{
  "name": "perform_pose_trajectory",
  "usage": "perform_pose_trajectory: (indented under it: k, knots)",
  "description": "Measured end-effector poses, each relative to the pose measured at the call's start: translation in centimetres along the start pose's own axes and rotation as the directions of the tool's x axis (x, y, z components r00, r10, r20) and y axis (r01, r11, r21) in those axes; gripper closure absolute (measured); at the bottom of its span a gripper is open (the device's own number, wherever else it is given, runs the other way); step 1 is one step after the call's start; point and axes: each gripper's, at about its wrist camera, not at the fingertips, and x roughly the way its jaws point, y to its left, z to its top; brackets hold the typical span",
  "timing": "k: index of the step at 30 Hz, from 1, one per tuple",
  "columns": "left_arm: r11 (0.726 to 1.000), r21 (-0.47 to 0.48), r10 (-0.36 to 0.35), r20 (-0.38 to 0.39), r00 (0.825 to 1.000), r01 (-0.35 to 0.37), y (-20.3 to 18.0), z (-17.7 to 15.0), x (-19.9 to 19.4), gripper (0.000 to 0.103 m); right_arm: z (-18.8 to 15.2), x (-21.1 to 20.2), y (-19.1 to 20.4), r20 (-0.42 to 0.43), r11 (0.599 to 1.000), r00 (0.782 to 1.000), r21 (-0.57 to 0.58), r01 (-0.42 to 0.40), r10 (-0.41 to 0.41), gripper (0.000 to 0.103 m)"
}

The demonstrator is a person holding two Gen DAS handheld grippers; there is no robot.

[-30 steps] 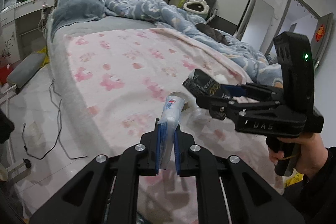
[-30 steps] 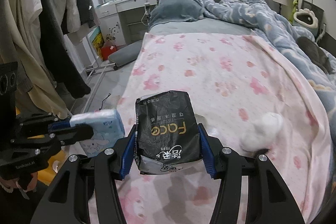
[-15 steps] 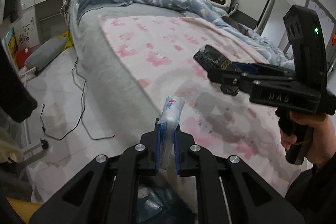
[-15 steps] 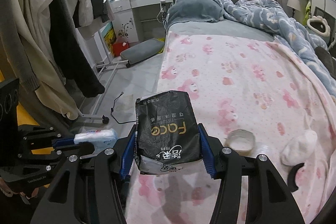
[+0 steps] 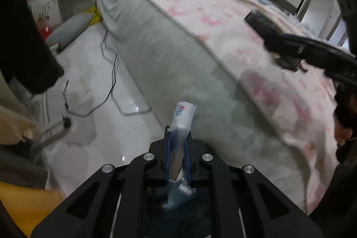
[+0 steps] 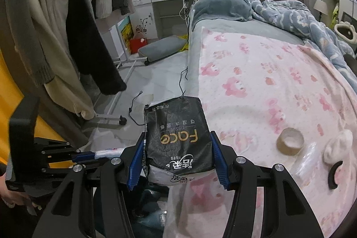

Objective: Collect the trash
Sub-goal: 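Carry the blue packet in the left tool and black packet in the right tool to the bin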

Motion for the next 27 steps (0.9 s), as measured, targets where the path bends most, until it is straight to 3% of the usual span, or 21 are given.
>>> perform_pose_trajectory:
  k: [11,23,24,26,27]
  knots:
    - [0.999,-0.038,0.004,-0.152,0.988,-0.01,2.4,-4.7,2.6,0.091,-3.4,0.5,4.4,-0.055,1.0,0.998,-0.003,-0.017,0.017,0.047]
    - [0.993,-0.121,-0.043,-0.284,0.958,0.009,3.4,-8.9,5.6,0.088,-5.7,2.7,7.9,-0.133,0.999,0.991,-0.033,-0.019,0.015,0.047]
    - [0.991,-0.13,-0.05,-0.293,0.955,0.013,3.6,-9.2,5.7,0.086,-5.8,3.1,8.0,-0.14,0.999,0.99,-0.035,-0.02,0.014,0.047]
    - [0.989,-0.147,-0.059,-0.29,0.955,0.017,3.9,-9.6,5.6,0.061,-5.9,3.7,8.2,-0.154,0.999,0.988,-0.042,-0.019,0.012,0.047]
    - [0.987,-0.156,-0.071,-0.289,0.955,0.026,4.1,-9.6,5.7,0.057,-5.9,4.1,8.3,-0.161,0.999,0.987,-0.044,-0.017,0.01,0.047]
